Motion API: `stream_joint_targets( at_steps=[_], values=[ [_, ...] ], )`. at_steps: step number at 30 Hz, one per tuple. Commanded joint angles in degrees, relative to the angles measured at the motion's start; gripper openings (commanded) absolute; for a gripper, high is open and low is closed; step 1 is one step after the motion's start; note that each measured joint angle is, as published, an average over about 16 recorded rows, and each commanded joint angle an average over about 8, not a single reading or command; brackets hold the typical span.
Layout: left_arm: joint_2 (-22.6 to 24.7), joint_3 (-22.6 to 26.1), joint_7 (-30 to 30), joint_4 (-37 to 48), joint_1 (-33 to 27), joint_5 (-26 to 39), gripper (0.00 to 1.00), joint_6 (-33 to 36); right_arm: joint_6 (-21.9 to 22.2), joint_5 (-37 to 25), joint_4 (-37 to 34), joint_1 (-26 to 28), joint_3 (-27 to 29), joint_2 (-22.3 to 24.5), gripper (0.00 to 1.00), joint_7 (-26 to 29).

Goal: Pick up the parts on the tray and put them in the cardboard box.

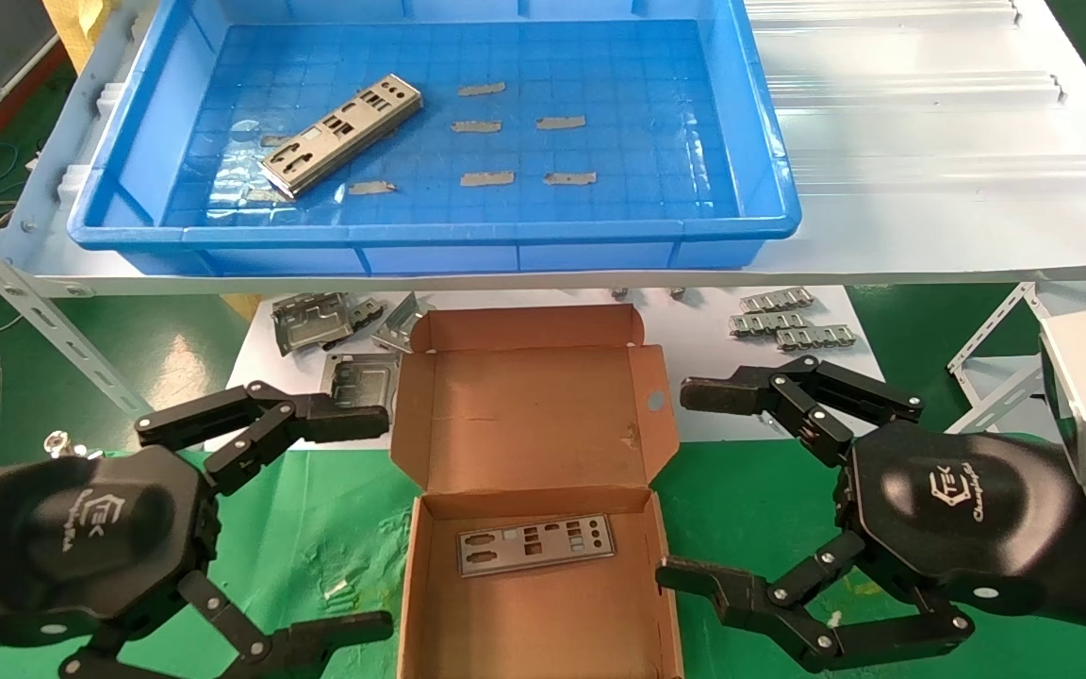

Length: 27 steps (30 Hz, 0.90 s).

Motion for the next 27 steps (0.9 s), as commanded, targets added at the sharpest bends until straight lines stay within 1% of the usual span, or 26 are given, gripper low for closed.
stream_joint_targets(
  at_steps=[1,27],
  values=[
    [0.0,0.0,0.0,0.0,0.0,0.0,1.00,0.0,0.0,0.0,0.0,0.0,0.0,0.0,1.00,0.0],
    [0.0,0.0,0.0,0.0,0.0,0.0,1.00,0.0,0.0,0.0,0.0,0.0,0.0,0.0,1.00,0.0]
  ],
)
